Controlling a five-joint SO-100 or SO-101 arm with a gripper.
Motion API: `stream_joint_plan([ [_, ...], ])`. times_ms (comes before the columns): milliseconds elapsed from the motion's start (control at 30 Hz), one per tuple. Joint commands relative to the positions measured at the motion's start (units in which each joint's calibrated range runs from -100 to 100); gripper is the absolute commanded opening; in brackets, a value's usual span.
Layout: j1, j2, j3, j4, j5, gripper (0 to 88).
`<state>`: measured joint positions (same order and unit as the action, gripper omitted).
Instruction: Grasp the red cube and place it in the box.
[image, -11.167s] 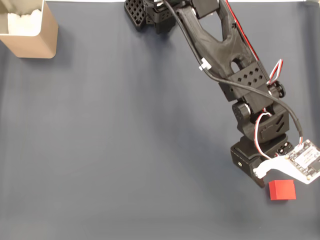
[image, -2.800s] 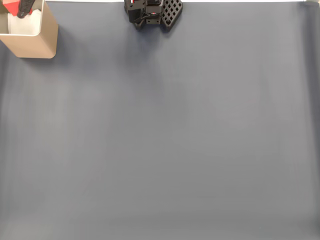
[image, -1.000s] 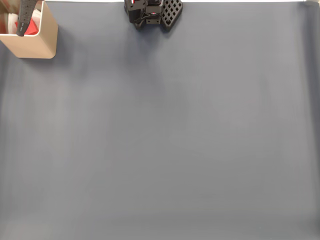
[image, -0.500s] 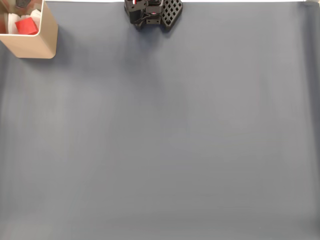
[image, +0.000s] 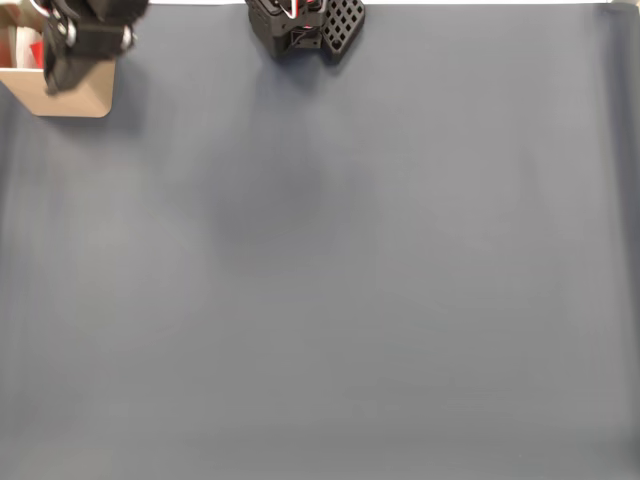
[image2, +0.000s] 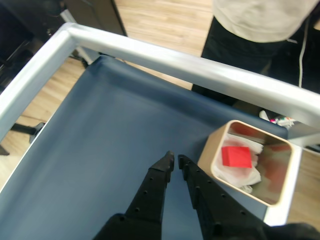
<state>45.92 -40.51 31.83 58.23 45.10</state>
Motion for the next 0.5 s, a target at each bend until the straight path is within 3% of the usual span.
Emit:
stream_joint_plan([
  [0, -5.58, -0.39, -3.63, 0.21, 0.00, 0.0],
  [467, -27.67, -2.12, -2.08, -0.20, 0.05, 0.3],
])
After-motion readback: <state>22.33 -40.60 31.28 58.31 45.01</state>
